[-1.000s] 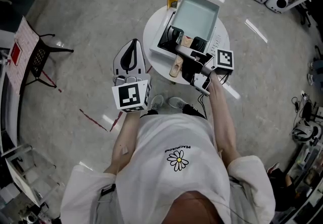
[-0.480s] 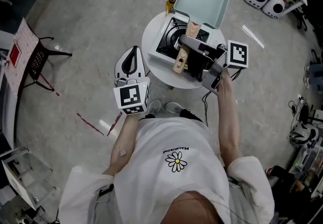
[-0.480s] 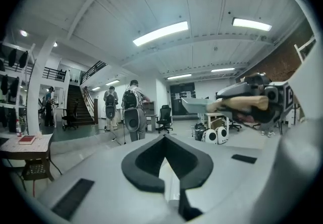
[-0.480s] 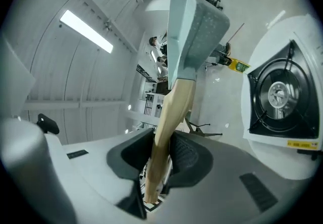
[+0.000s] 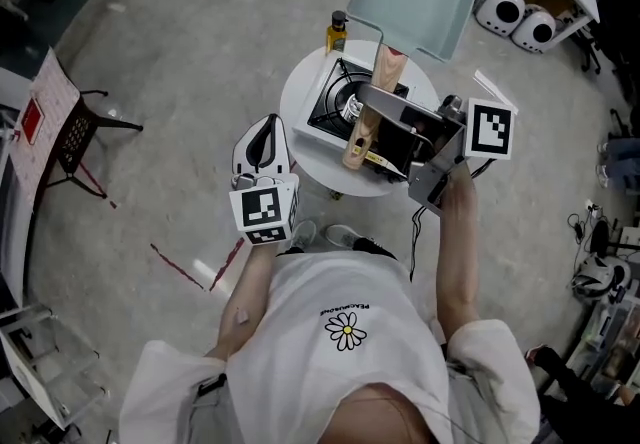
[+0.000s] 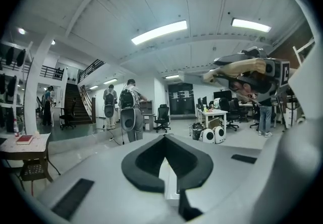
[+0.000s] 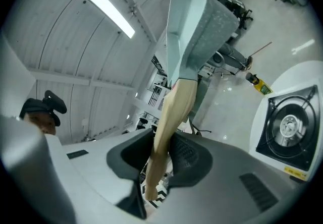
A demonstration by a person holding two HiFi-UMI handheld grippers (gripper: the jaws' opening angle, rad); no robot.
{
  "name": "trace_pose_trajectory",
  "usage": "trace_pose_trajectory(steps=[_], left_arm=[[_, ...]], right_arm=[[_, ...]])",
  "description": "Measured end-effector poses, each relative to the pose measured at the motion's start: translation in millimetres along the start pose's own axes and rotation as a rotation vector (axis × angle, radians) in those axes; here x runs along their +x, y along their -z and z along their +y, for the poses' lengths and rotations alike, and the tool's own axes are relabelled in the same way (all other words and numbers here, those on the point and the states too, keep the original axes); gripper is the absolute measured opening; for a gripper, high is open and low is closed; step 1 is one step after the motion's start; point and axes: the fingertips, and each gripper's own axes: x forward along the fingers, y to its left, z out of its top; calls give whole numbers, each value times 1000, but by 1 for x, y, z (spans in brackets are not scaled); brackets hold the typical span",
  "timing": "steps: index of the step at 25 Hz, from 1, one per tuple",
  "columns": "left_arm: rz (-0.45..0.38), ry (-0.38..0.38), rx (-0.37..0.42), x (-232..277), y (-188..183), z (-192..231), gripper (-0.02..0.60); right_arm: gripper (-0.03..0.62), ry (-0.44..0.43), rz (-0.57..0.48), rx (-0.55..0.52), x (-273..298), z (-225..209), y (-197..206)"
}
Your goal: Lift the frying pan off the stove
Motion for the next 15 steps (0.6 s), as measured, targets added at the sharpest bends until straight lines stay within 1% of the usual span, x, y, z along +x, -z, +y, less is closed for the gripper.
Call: trace_pose_trajectory(steps=[6, 11, 15], left_arm=[[-6, 2, -11, -1, -4, 3, -2], [-21, 6, -18, 3, -11, 4, -2], [-23, -11, -14, 3, -13, 10, -2]], right_arm=[[92, 20, 55, -147, 3, 20, 9], [92, -23, 90, -233, 12, 38, 15], [93, -63, 124, -291, 17, 49, 19]])
